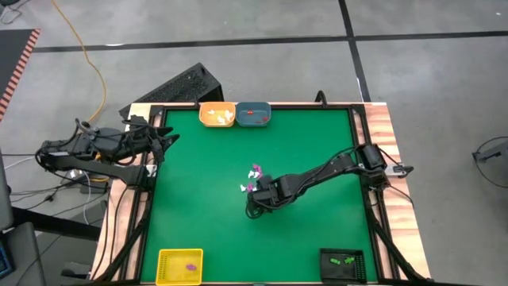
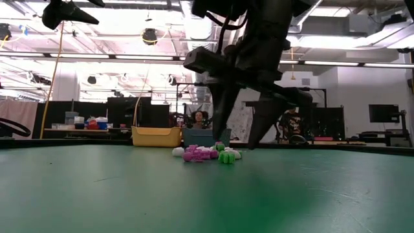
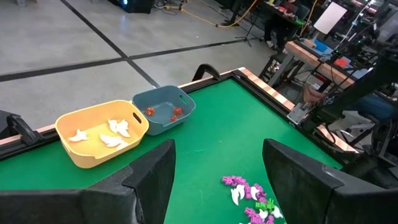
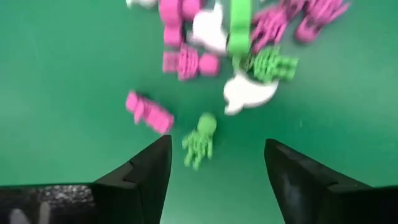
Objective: Sort Halloween decoration
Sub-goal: Put the green skeleton into the black bin
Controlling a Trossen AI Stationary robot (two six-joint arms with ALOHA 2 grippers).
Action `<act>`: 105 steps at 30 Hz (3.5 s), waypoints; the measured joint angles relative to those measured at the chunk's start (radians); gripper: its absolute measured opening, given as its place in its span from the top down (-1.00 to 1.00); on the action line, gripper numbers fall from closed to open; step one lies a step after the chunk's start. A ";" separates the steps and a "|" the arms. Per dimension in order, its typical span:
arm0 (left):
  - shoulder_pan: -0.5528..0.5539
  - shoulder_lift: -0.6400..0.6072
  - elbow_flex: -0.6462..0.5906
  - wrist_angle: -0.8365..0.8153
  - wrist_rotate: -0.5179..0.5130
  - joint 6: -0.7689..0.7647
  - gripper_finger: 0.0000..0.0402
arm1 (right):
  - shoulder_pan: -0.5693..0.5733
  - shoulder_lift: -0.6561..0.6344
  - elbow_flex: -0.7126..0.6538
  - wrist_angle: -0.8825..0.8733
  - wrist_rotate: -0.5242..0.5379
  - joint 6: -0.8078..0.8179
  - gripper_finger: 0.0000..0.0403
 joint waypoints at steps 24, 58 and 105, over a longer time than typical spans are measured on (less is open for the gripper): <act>0.000 0.000 0.000 -0.002 -0.029 0.000 -0.15 | 0.048 0.085 0.002 0.068 0.116 0.128 -0.15; 0.000 0.000 0.000 -0.018 -0.031 -0.003 -0.15 | 0.104 0.062 0.098 -0.058 0.001 -0.051 0.73; 0.000 0.000 0.000 -0.023 -0.061 -0.004 -0.15 | 0.674 0.051 0.364 -0.772 -0.417 0.205 0.52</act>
